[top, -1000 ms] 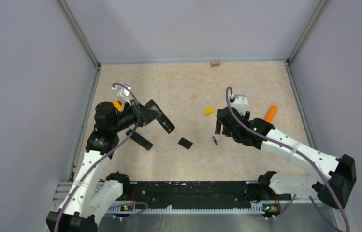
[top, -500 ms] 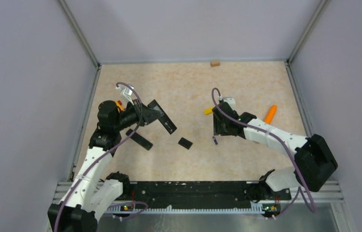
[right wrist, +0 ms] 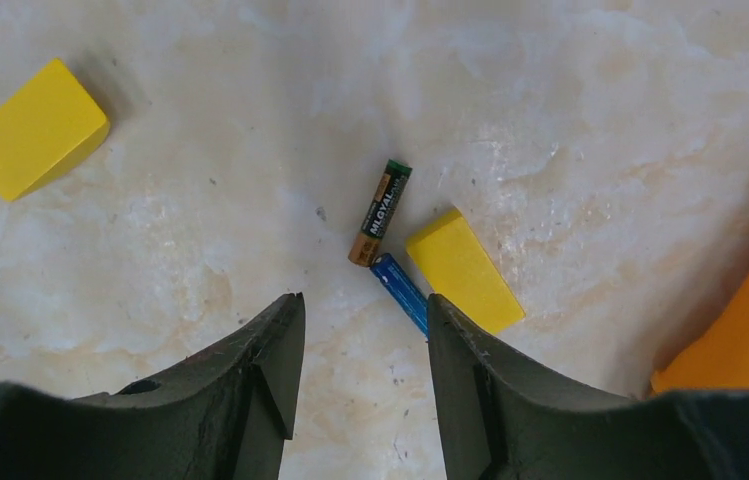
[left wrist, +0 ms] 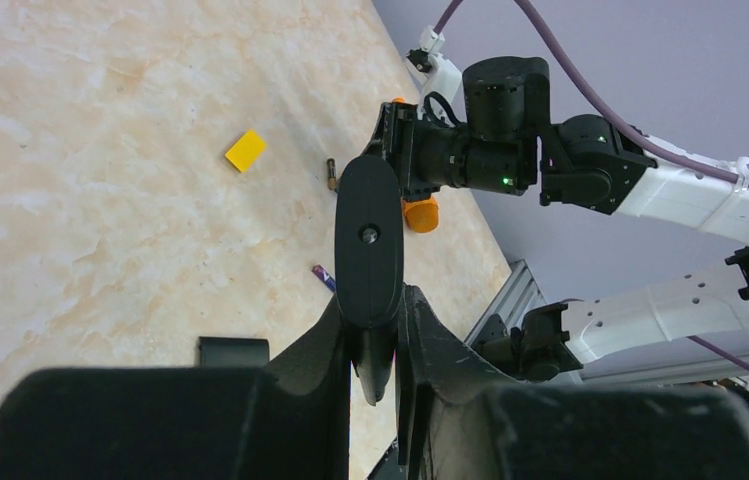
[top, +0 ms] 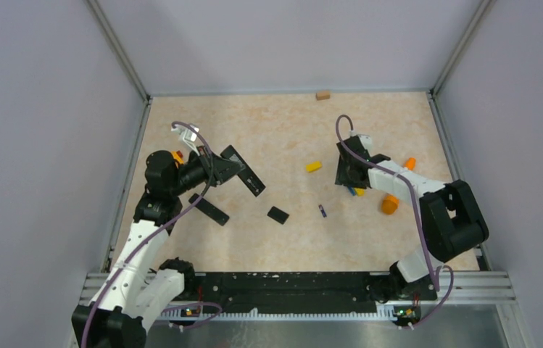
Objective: Load the batteries into the remote control
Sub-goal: Pick up the battery from the center of the board.
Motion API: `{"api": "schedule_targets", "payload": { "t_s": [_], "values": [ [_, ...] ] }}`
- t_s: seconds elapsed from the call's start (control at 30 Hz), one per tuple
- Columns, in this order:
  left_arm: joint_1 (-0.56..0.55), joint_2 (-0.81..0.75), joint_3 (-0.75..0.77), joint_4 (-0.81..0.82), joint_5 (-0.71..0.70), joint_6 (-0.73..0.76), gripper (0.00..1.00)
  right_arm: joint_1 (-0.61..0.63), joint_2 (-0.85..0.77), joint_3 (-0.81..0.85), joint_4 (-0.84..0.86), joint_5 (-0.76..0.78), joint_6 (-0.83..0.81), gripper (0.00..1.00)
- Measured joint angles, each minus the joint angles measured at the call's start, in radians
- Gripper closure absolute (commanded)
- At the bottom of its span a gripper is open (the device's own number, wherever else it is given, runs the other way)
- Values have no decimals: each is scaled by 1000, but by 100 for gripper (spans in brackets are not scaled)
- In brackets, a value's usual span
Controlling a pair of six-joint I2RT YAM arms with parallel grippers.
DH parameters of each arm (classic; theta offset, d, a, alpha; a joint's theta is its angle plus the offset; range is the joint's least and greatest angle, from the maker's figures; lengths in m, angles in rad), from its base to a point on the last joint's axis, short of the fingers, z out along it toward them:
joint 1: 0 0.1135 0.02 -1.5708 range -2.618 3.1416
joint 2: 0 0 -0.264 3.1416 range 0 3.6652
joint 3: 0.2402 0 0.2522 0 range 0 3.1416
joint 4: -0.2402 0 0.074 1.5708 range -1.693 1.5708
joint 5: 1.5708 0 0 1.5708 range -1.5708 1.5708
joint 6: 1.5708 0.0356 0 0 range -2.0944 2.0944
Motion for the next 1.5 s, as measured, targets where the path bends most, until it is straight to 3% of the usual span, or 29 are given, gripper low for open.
{"api": "schedule_targets", "payload": {
  "t_s": [0.47, 1.0, 1.13, 1.5],
  "values": [
    [0, 24, 0, 3, -1, 15, 100, -46, 12, -11, 115, -164, -122, 50],
    [0, 24, 0, 3, -1, 22, 100, -49, 43, -40, 122, -150, -157, 52],
    [0, 24, 0, 3, -1, 22, 100, -49, 43, -47, 111, -145, -185, 57],
    [0, 24, 0, 3, -1, 22, 100, -51, 42, -72, 98, -149, -231, 89]
  ]
}}
